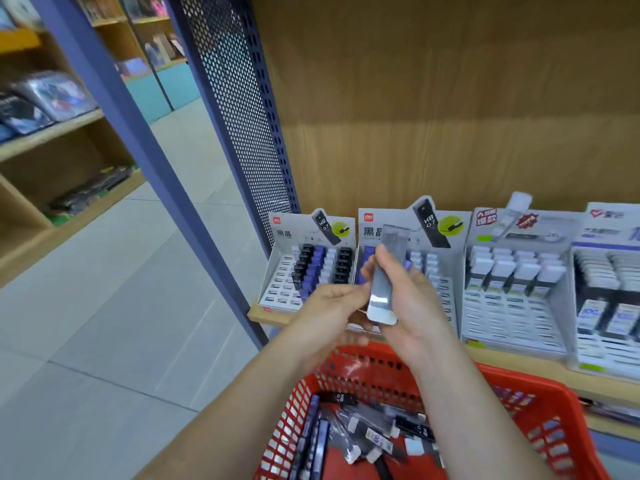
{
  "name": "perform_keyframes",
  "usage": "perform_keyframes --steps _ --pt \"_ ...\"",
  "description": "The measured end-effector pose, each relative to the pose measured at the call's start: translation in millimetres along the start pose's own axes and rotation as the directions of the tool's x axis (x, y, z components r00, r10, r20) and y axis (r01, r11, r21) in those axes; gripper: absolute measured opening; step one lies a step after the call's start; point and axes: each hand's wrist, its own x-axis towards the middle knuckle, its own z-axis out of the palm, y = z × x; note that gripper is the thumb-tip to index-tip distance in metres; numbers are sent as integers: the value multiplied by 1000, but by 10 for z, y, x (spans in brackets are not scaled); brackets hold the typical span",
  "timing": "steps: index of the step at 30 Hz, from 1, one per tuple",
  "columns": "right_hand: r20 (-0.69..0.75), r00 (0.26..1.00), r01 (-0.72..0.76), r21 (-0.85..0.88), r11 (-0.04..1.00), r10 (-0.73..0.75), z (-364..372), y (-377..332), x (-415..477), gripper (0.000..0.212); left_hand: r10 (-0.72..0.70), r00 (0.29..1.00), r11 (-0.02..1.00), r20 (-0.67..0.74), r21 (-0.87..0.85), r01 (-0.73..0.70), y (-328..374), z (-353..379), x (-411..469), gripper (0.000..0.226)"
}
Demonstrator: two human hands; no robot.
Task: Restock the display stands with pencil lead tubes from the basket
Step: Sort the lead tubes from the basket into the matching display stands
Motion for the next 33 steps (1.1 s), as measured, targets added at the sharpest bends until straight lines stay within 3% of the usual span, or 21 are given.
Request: perform_keyframes --steps 6,10,15,19,23,27,30,33 --pt "50 997 58 -4 998 -58 -72 -96 -137 13 0 999 990 33 -144 5 99 89 -143 17" --pt "-17 981 195 -31 980 -195 -148 -149 -103 8 49 996 994 -81 -94 -57 148 122 -131 5" --pt "-122 973 202 23 979 -198 -377 -322 -72 2 118 974 987 -192 -82 -136 212 -1 -102 5" --pt "52 990 140 -135 981 -134 -386 -282 -87 10 99 983 988 -156 -107 -116 161 24 -96 5" --pt "77 992 116 -227 967 -101 -342 -136 -61 18 72 991 995 -111 79 -64 23 19 -74 4" --pt "173 983 -31 -205 978 68 -388 -95 -65 18 92 991 994 -94 -43 -96 -9 -152 -91 17" --pt "262 937 -212 -106 972 233 -383 40 -92 28 86 995 994 48 -70 -82 -52 -263 -123 36" --pt "314 897 -318 -30 948 311 -335 189 -92 32 100 993 992 64 -89 -94 -98 -365 -136 36"
